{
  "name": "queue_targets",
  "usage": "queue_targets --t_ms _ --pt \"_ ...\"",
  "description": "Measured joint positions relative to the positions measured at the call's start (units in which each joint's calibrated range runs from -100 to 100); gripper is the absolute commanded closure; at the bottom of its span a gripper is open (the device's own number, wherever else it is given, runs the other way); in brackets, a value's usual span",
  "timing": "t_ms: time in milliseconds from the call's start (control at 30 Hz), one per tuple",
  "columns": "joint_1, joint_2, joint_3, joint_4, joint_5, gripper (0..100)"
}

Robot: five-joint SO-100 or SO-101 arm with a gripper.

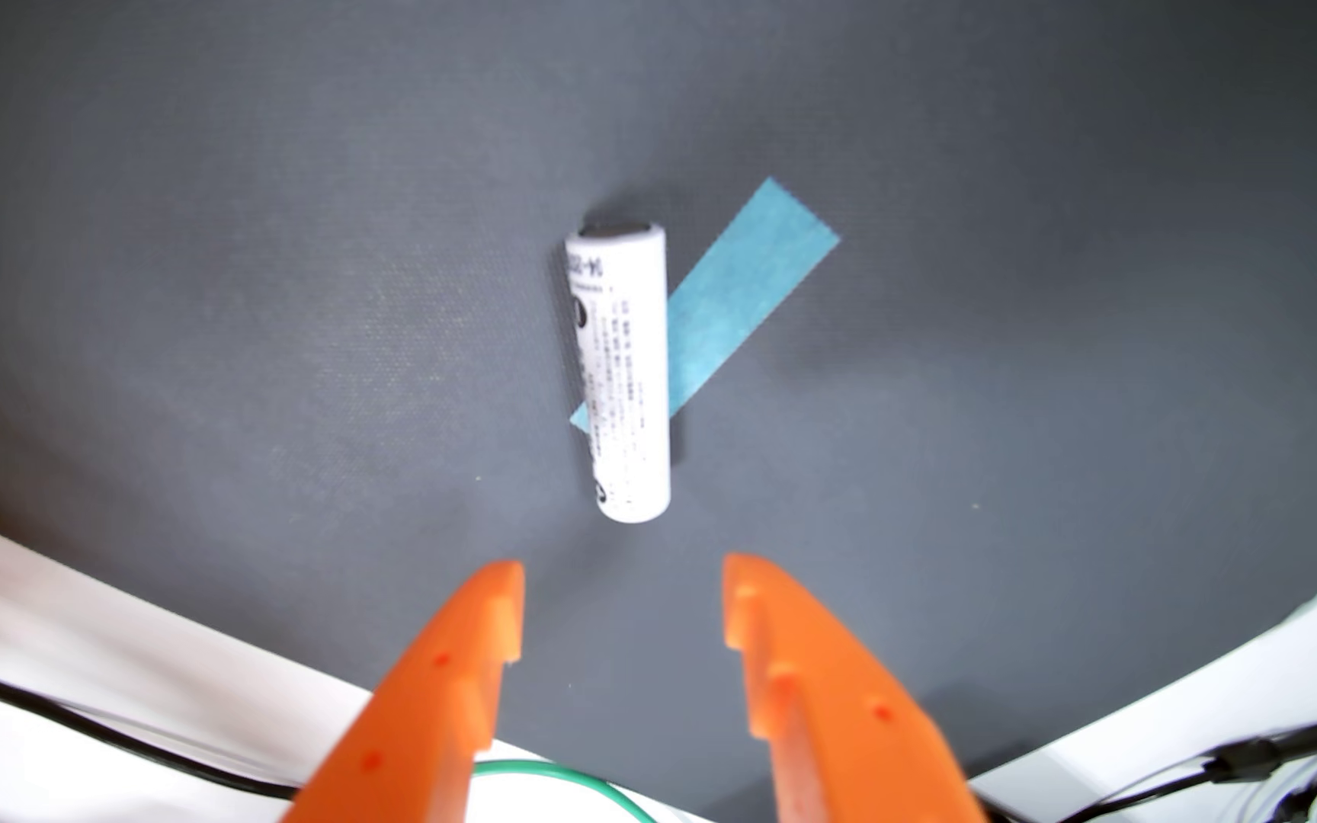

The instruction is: Insert Battery

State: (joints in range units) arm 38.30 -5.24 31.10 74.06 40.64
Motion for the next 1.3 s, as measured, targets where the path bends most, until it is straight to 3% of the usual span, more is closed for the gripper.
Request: queue_targets --t_ms 1300 --pt "0.1 6.7 1.9 -3.3 3.4 82"
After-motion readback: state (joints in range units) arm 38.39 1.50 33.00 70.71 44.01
